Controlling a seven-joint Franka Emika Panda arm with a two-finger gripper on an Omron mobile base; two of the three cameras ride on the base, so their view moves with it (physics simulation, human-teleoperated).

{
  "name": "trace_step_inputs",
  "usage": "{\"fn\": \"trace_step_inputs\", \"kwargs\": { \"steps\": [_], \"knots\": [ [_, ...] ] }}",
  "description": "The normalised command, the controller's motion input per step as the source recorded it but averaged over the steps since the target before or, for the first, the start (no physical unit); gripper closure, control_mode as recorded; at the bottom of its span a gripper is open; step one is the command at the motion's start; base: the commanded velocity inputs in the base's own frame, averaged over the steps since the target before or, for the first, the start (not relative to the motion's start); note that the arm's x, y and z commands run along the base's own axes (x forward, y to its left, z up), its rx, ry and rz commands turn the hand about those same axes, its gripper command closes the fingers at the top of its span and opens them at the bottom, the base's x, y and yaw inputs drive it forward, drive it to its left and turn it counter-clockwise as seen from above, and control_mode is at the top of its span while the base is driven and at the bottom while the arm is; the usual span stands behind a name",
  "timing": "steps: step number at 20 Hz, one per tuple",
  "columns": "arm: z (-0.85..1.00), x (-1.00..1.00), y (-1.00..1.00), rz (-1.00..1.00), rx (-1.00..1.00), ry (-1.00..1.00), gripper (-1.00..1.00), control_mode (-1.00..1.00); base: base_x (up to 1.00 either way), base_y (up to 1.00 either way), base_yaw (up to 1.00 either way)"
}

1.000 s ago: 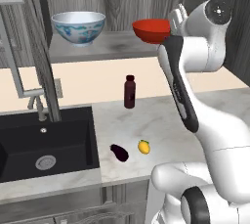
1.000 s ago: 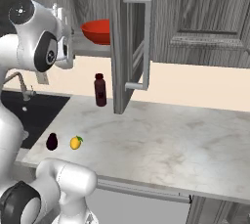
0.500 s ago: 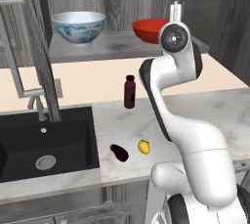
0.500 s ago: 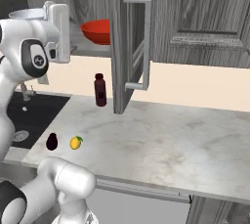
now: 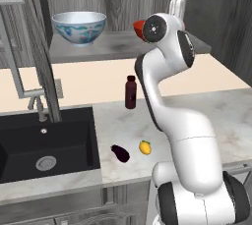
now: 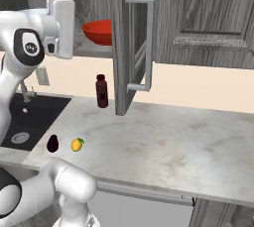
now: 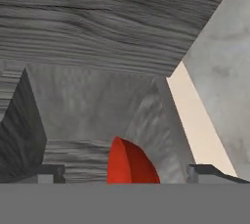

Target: Pick both bowls and place them on the counter. Then place the lemon in one bowl and place the eggplant in the other bowl.

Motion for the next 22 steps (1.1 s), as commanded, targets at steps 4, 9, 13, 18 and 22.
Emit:
{"fn": "trace_step_inputs", "kwargs": {
  "steps": [4, 9, 13, 18, 22],
  "knots": [
    [0.09, 0.01, 0.00, -0.21, 0.13, 0.09, -1.00, -1.00, 0.00, 0.00, 0.00],
    [-0.18, 0.10, 0.02, -0.09, 0.19, -0.04, -1.00, -1.00, 0.00, 0.00, 0.00],
    [-0.31, 0.21, 0.08, -0.01, 0.27, -0.12, -1.00, -1.00, 0.00, 0.00, 0.00],
    [-0.33, 0.24, 0.10, 0.00, 0.24, -0.14, -1.00, -1.00, 0.00, 0.00, 0.00],
    [-0.30, 0.25, 0.16, 0.00, 0.13, -0.01, -1.00, -1.00, 0.00, 0.00, 0.00]
  ]
}}
